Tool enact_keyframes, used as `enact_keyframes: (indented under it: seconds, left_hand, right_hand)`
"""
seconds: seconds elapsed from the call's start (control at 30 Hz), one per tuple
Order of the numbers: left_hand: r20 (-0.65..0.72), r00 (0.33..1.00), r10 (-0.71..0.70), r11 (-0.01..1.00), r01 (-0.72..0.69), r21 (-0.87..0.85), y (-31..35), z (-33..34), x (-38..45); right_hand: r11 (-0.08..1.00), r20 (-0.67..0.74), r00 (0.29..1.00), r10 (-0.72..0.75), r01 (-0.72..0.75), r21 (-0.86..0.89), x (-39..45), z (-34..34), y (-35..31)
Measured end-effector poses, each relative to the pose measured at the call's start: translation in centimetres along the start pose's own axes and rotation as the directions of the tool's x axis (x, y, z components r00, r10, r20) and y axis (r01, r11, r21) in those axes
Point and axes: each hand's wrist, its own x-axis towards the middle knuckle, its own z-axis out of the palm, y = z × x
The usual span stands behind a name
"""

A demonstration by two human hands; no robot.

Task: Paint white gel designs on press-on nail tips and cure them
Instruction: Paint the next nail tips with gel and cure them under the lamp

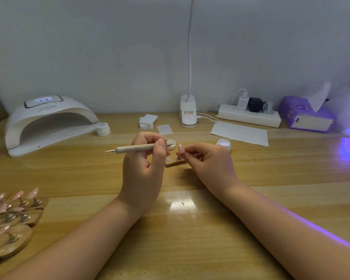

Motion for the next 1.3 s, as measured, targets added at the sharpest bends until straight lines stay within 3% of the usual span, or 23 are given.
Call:
enact_keyframes:
  seconds: [0.23,0.7,1.3]
  left_hand:
    - [-0.047,0.995,0.086,0.996,-0.087,-0.03,-0.07,0.13,0.12]
    - [0.03,0.989,0.143,0.98,-0.145,0.136,-0.01,0.09,-0.09]
    - [0.023,0.994,0.109,0.981,-0.112,0.16,-0.02,0.2,-0.2]
  right_hand:
    - [0.995,-0.044,0.997,-0.062,0.065,0.072,-0.12,-0.07,-0.2]
    - [0.989,-0.041,0.992,-0.122,0.125,0.08,-0.16,-0.03,-0.11]
    - [0.99,-0.028,0.992,-0.12,0.122,0.069,-0.15,-0.04,-0.11]
